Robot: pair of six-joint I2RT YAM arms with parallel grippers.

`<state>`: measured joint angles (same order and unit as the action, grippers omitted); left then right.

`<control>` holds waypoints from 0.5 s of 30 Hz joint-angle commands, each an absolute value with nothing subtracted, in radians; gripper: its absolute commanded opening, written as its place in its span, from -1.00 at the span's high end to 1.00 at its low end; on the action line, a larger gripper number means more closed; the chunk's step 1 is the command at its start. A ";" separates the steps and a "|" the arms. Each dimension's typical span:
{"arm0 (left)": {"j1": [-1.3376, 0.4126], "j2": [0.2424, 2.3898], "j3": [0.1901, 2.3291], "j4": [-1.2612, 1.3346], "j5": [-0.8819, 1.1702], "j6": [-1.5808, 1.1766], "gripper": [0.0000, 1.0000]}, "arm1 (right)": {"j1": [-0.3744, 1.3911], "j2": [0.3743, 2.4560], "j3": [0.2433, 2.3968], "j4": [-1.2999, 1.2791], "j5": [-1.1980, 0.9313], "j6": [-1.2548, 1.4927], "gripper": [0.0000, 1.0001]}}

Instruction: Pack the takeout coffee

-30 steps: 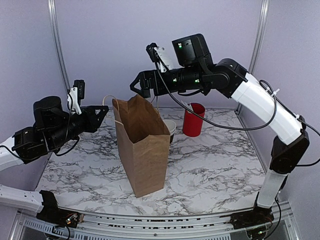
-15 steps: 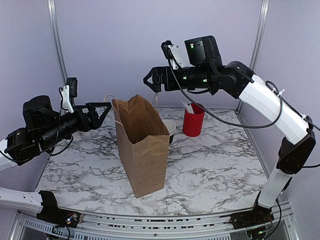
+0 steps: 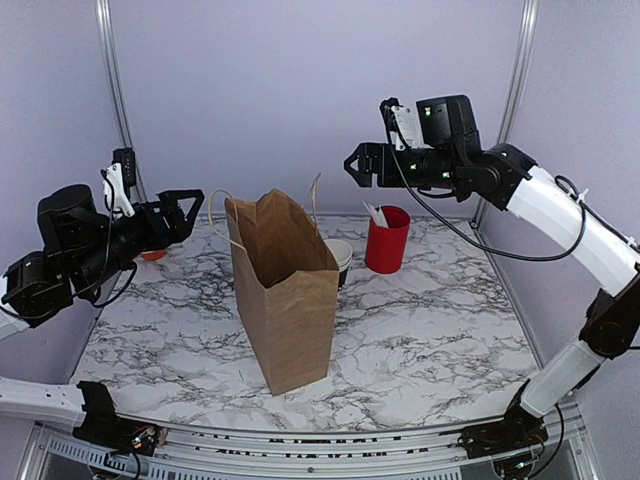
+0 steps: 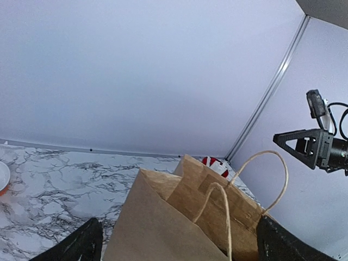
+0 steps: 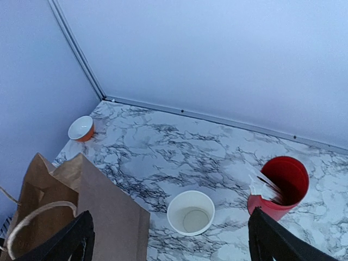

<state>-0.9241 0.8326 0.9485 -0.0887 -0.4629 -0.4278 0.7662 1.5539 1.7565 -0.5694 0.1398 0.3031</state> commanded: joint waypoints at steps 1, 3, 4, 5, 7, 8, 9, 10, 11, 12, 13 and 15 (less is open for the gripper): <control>-0.865 0.819 0.981 -0.155 -0.597 -0.453 -0.98 | 0.706 1.506 1.685 -0.516 0.131 0.327 -0.90; -0.817 0.817 0.982 -0.180 -0.608 -0.472 -0.98 | 0.676 1.491 1.645 -0.503 0.121 0.332 -0.90; -0.790 0.820 0.983 -0.198 -0.606 -0.485 -0.98 | 0.663 1.485 1.617 -0.494 0.113 0.331 -0.90; -0.761 0.825 0.985 -0.210 -0.595 -0.492 -0.98 | 0.651 1.479 1.597 -0.486 0.108 0.333 -0.89; -0.698 0.846 0.990 -0.228 -0.543 -0.503 -0.98 | 0.630 1.470 1.562 -0.468 0.100 0.336 -0.89; -0.667 0.859 0.991 -0.237 -0.515 -0.505 -0.99 | 0.621 1.466 1.547 -0.460 0.096 0.336 -0.88; -0.632 0.874 0.992 -0.243 -0.490 -0.505 -0.98 | 0.615 1.463 1.533 -0.452 0.096 0.336 -0.88; -0.605 0.892 0.992 -0.246 -0.464 -0.504 -0.98 | 0.611 1.461 1.522 -0.447 0.099 0.334 -0.88; -0.583 0.911 0.992 -0.250 -0.438 -0.501 -0.98 | 0.607 1.460 1.515 -0.444 0.105 0.333 -0.88; -0.556 0.931 0.992 -0.250 -0.399 -0.497 -0.98 | 0.603 1.460 1.510 -0.443 0.109 0.331 -0.87; -0.531 0.960 0.993 -0.250 -0.361 -0.495 -0.99 | 0.597 1.460 1.504 -0.441 0.114 0.331 -0.87; -0.468 1.004 0.995 -0.251 -0.290 -0.495 -0.98 | 0.588 1.460 1.492 -0.433 0.124 0.327 -0.85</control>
<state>-0.5522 0.9291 0.9703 -0.2089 -0.4465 -0.4904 0.6067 1.4902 1.4998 -0.4911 0.1139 0.3222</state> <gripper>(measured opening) 0.992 0.935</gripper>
